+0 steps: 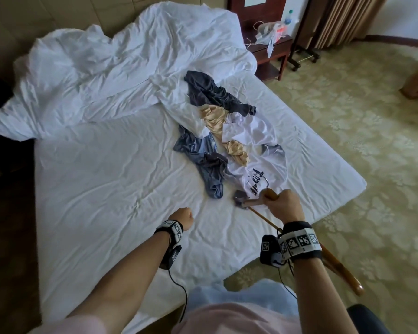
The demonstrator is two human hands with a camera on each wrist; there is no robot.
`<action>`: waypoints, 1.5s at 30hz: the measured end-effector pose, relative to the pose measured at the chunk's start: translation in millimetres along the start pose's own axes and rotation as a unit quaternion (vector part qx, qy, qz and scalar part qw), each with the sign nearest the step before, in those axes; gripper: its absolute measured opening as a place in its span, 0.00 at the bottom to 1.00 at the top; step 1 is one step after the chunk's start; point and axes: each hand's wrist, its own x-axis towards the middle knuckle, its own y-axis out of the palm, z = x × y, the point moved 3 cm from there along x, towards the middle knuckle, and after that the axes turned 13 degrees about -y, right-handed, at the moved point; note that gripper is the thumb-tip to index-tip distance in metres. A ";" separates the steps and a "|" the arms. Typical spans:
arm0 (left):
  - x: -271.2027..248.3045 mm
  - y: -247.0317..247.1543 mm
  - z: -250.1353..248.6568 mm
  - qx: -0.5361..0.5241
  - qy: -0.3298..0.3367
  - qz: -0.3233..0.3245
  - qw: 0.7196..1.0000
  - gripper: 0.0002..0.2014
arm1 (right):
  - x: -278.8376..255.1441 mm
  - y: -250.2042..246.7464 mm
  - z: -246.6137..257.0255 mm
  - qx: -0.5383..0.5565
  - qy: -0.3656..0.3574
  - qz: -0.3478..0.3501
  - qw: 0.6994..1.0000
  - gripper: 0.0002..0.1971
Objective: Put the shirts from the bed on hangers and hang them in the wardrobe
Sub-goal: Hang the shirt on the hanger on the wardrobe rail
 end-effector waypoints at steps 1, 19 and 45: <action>7.4 -1.1 -10.8 0.005 0.002 0.001 1.000 0.12 | 10.2 1.6 -6.4 0.000 0.012 0.007 1.000 0.29; 132.5 -5.0 -152.4 -0.070 -0.070 0.031 0.995 0.09 | 248.0 38.8 -15.4 -0.071 -0.033 0.276 0.958 0.25; 264.9 78.5 -130.7 -0.129 -0.085 0.164 0.974 0.24 | 381.6 180.1 44.6 -0.318 -0.249 0.350 0.845 0.11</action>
